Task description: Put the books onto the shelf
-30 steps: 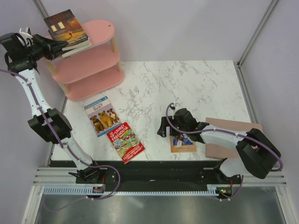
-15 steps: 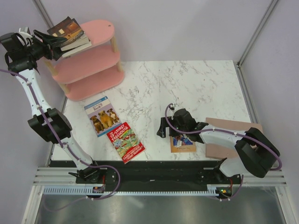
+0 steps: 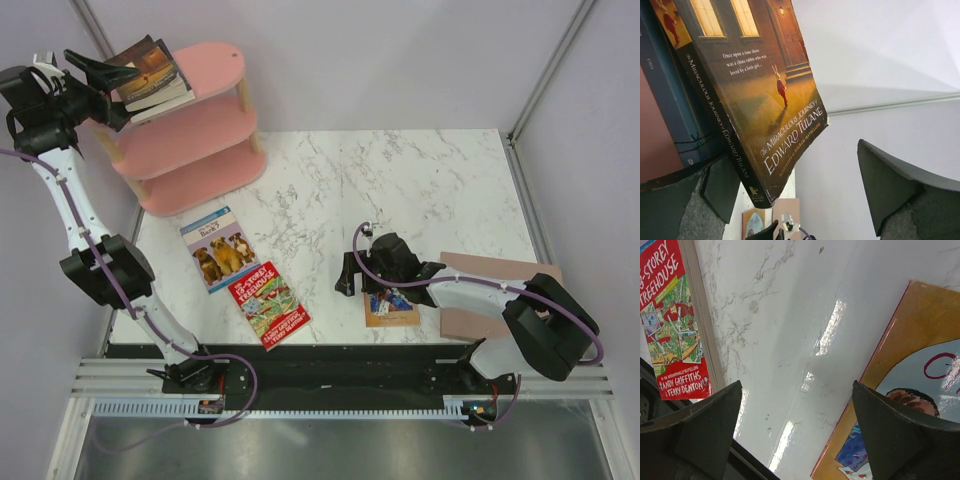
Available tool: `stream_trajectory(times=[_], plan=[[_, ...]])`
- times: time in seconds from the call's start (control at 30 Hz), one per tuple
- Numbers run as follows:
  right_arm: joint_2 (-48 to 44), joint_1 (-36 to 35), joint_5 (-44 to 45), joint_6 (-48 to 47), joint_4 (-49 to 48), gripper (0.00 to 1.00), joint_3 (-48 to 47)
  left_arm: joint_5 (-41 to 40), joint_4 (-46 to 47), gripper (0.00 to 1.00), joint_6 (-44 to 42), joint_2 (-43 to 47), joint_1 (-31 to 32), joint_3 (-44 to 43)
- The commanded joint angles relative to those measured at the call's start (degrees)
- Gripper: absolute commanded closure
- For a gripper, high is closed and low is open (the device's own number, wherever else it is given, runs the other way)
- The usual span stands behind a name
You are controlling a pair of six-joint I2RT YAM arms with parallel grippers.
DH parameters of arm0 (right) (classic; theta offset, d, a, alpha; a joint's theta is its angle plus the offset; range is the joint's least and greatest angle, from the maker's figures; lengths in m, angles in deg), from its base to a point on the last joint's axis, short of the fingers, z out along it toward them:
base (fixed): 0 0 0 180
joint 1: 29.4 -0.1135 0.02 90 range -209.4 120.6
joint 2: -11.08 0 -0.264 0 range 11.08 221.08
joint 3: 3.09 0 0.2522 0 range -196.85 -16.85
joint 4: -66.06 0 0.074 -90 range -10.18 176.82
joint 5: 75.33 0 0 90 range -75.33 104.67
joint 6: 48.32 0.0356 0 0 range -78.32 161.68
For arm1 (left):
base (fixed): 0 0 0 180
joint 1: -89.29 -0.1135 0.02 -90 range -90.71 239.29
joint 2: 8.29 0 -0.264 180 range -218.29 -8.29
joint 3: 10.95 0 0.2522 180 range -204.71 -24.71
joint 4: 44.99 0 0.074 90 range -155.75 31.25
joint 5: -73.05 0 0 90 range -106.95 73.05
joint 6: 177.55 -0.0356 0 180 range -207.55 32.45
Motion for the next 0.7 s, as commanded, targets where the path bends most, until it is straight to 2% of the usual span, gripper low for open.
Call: stream_trajectory(times=[0.0,0.37,0.67], plan=[[-0.2,-0.4,-0.7,-0.5,-1.4,0.02,-1.6,-7.2,-3.0,0.0,-7.3,3.1,-1.0,-1.3],[0.1,-0.5,-1.3,-0.3,-1.9,0.02,-1.6,-11.3,-8.1,0.0,-15.1,4.0,-0.2,-5.0],[0.2,-0.5,-1.6,-0.1,-2.0,0.02,-1.6,-22.0,-21.7,0.0,-27.8,2.2,5.0,-6.7]])
